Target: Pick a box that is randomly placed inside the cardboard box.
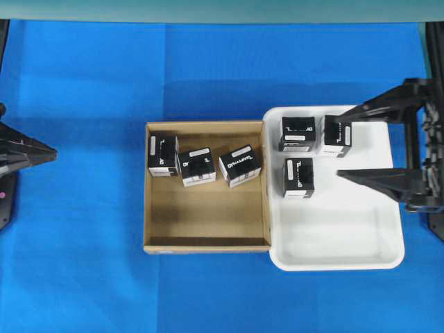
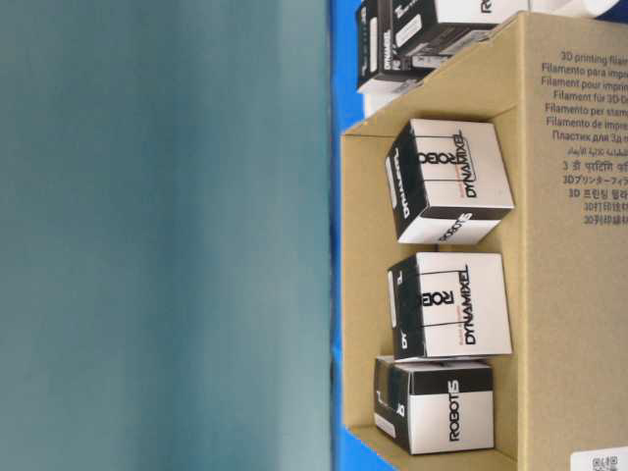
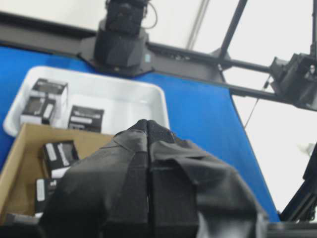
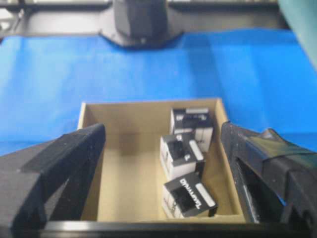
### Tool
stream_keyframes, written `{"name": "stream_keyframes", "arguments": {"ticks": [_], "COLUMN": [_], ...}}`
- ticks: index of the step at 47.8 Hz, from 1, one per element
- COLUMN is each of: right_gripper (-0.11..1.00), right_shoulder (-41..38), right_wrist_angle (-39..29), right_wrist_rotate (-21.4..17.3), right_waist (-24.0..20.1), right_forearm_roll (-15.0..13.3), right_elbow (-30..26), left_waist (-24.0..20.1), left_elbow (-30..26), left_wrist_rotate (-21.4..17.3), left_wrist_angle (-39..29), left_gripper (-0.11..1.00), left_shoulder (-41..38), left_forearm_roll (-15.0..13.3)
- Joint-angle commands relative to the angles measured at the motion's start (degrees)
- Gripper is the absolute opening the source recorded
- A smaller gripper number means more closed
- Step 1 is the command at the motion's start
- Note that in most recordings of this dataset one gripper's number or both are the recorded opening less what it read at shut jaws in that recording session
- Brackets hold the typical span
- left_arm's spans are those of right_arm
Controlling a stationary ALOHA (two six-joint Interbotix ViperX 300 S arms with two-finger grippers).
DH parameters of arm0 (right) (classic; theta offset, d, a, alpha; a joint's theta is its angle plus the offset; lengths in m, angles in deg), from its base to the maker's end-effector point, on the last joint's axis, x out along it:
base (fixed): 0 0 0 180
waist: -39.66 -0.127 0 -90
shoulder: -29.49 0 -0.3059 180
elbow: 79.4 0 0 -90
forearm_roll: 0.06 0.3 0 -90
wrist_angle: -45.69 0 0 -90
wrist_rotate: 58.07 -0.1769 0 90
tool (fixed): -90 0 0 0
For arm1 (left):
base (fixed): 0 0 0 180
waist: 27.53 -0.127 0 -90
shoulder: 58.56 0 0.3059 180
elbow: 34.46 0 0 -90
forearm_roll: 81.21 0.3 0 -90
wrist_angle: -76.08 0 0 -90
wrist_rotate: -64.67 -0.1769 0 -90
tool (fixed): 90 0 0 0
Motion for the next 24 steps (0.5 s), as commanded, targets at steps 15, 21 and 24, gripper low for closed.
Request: {"name": "stream_keyframes", "arguments": {"ticks": [15,21,24], "right_gripper": [0.98,0.98,0.98], "right_shoulder": [9.76,10.20,10.11], "right_wrist_angle": [-8.00,-10.28,-10.90], "right_wrist_rotate": [-0.44,-0.62,-0.62], "right_waist": [-0.53,-0.53,-0.79], "right_forearm_roll": [0.35,0.35,0.35], "right_elbow": [0.70,0.62,0.70], "left_waist": [0.44,0.53,0.44], "left_elbow": [-0.26,0.09,0.09], "left_wrist_rotate": [0.00,-0.18,-0.18], "left_wrist_angle": [1.14,1.23,1.23], "left_gripper": [-0.07,-0.07,-0.07], "left_shoulder": [-0.97,-1.76,-2.02], "left_forearm_roll": [0.18,0.18,0.09]}}
